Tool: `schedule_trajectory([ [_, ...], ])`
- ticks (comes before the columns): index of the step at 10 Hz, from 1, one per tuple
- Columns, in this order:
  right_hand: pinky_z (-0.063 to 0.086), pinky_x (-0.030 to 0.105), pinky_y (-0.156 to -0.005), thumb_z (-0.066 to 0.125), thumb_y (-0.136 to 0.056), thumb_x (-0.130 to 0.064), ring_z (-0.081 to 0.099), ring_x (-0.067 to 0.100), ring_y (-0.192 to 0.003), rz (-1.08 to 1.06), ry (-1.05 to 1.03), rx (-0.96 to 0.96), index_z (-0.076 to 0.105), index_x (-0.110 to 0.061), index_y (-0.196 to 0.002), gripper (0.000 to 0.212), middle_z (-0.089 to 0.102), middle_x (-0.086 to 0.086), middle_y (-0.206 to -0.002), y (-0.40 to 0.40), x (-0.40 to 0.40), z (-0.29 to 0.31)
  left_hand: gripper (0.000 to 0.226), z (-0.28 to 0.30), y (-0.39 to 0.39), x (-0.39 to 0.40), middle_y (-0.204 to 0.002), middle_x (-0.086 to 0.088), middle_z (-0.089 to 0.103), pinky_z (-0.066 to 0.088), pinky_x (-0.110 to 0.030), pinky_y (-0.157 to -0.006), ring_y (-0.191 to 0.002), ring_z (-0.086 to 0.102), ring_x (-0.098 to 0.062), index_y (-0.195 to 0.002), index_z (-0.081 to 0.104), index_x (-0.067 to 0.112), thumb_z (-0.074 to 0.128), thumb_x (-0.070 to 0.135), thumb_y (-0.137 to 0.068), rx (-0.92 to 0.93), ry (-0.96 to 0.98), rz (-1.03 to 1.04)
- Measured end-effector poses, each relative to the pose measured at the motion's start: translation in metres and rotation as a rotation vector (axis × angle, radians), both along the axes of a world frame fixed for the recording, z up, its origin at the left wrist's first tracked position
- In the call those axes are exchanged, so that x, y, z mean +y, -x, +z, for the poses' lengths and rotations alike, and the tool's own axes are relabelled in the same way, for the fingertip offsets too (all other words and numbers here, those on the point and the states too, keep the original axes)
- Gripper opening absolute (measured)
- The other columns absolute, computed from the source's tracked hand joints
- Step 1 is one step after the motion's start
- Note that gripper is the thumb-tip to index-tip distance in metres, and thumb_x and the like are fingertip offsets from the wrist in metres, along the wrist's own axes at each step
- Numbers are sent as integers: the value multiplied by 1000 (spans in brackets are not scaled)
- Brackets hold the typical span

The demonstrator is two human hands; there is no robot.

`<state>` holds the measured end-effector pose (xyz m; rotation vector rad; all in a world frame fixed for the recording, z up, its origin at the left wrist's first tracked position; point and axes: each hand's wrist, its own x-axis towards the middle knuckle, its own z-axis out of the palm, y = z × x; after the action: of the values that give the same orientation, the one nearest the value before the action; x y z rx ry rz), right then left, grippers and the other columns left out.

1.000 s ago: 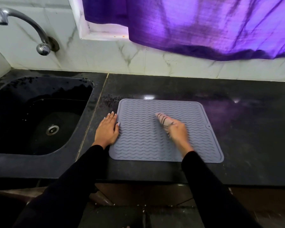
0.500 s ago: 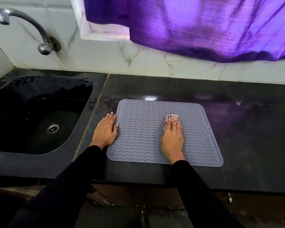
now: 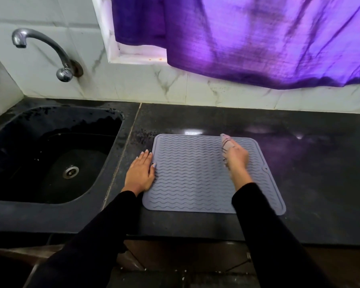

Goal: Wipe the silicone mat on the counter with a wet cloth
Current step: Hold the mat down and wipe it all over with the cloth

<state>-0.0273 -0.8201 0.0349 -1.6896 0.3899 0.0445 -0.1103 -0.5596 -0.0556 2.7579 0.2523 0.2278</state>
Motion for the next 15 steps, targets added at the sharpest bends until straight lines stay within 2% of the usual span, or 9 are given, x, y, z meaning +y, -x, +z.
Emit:
schedule_trajectory([
  [2,11,38,-119,41,-95,-9,10,31,-146,603,1236,-298,17,-16,-150,60,11,13,-158,60,52,-50,77,-1,0,0,-154,-9,20,9,-32,-118,-144,14,-20,-145,24,8,4,50,-83,2,-15,-5],
  [4,5,46,-120,33,-97,-8,2,39,-145,652,1425,-240,6,-9,-150,60,2,19,-157,56,67,-55,67,-3,-1,-1,-155,-8,17,6,-32,-118,-144,12,-19,-146,21,8,12,42,-89,14,-12,-9],
  [5,12,40,-119,42,-95,-12,12,31,-145,721,1249,-258,20,-17,-150,59,12,10,-158,43,54,-52,65,-3,-2,0,-155,-7,17,5,-31,-118,-145,11,-18,-146,20,9,13,41,-90,24,-24,-8],
  [6,50,32,-91,48,-94,-15,55,16,-117,666,512,-66,49,-18,-137,43,52,1,-138,19,32,-31,66,-3,-1,2,-155,-8,17,6,-32,-118,-145,11,-19,-146,20,8,13,41,-89,28,-20,-22],
  [7,40,13,-40,39,-93,0,59,-1,-52,278,-288,75,55,-9,-130,41,67,4,-108,15,26,-6,67,-2,-1,2,-155,-10,18,6,-33,-118,-144,12,-21,-145,21,6,12,40,-88,27,-16,-32],
  [8,48,18,-65,50,-95,-40,56,-1,-74,181,91,-85,55,-27,-131,38,63,-8,-114,47,41,4,69,-2,-1,1,-155,-11,16,4,-32,-117,-145,11,-21,-146,19,6,10,40,-87,42,-36,-32],
  [10,-2,33,-116,46,-93,-14,5,31,-146,624,1081,-308,15,-18,-150,65,6,15,-158,137,78,-49,70,-1,0,0,-155,-12,14,2,-33,-117,-145,9,-22,-146,16,4,8,40,-86,73,-59,-37],
  [13,22,39,-115,51,-86,-5,28,16,-141,555,690,-241,42,-30,-140,59,27,-6,-154,118,58,-51,63,1,1,-3,-155,-12,14,3,-34,-118,-145,9,-22,-146,17,4,12,37,-92,79,-46,-28],
  [15,42,18,-49,48,-47,-1,66,13,-70,411,-449,183,47,-7,-137,90,73,-1,-95,79,28,-25,53,6,3,2,-155,-14,14,2,-34,-118,-145,9,-24,-145,18,3,25,29,-99,91,21,-62],
])
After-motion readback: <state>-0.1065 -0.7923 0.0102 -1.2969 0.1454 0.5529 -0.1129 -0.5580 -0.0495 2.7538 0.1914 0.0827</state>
